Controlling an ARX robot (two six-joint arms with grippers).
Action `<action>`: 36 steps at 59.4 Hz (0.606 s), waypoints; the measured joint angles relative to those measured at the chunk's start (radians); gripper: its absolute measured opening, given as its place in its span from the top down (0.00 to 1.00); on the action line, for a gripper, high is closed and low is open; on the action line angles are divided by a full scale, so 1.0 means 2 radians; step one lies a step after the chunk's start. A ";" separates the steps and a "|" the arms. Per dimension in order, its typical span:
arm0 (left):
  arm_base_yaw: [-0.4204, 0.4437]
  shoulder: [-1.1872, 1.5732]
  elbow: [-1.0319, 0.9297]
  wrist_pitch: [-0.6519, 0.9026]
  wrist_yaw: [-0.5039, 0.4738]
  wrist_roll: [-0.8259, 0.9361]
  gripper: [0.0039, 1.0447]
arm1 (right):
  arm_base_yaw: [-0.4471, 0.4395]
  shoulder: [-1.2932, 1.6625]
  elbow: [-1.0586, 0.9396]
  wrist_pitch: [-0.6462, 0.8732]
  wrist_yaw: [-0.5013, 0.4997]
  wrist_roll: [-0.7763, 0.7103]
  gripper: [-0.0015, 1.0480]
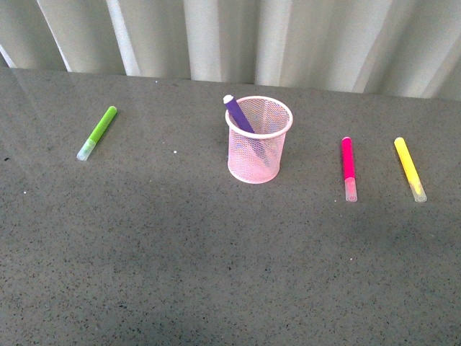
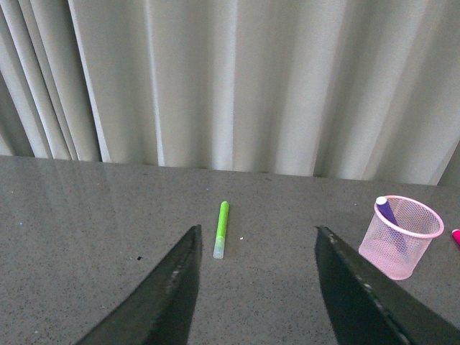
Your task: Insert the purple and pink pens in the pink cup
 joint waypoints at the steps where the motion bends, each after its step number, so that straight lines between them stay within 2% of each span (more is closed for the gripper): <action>1: 0.000 0.000 0.000 0.000 0.000 0.000 0.47 | 0.000 0.000 0.000 0.000 0.000 0.000 0.07; 9: 0.000 0.000 0.000 0.000 0.000 0.000 0.24 | 0.000 0.000 0.000 0.000 -0.001 0.000 0.07; 14: 0.000 0.000 0.000 0.000 0.000 0.000 0.11 | -0.008 0.041 0.023 -0.043 -0.023 -0.007 0.07; 17: 0.000 0.000 0.000 0.000 0.000 0.001 0.04 | -0.018 0.085 0.041 -0.024 -0.036 -0.006 0.07; 21: 0.000 0.000 0.000 0.000 0.000 0.001 0.07 | -0.036 0.152 0.073 0.030 -0.053 0.002 0.07; 25: 0.000 0.000 0.000 0.000 0.000 0.001 0.06 | -0.051 0.257 0.126 0.124 -0.033 0.006 0.07; 28: 0.000 0.000 0.000 0.000 0.000 0.001 0.06 | -0.056 0.340 0.171 0.162 -0.024 0.021 0.07; 31: 0.000 0.000 0.000 0.000 0.000 0.001 0.06 | -0.056 0.443 0.229 0.170 -0.015 0.040 0.07; 36: 0.000 0.000 0.000 0.000 0.000 0.001 0.06 | -0.047 0.623 0.333 0.121 0.017 0.079 0.07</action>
